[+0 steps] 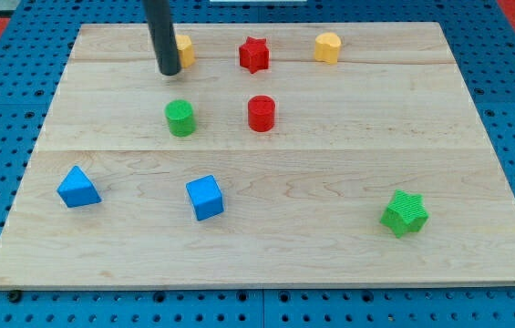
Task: Arrange the yellow hexagon red star and red circle in a horizontal line at the left of the yellow heart
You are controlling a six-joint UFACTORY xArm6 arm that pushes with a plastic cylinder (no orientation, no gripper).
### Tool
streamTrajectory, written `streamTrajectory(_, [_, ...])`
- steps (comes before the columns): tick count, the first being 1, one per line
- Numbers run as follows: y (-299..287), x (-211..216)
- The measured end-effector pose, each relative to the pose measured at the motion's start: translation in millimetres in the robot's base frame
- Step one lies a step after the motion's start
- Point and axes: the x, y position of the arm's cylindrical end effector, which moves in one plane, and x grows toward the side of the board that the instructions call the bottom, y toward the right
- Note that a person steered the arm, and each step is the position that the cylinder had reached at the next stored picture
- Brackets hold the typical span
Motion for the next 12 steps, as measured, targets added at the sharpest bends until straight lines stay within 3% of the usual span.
streamTrajectory(1, [69, 23])
streamTrajectory(4, [88, -31])
streamTrajectory(5, [89, -13])
streamTrajectory(7, [153, 55])
streamTrajectory(8, [143, 101])
streamTrajectory(9, [61, 96])
streamTrajectory(10, [60, 77])
streamTrajectory(11, [97, 52])
streamTrajectory(12, [55, 52])
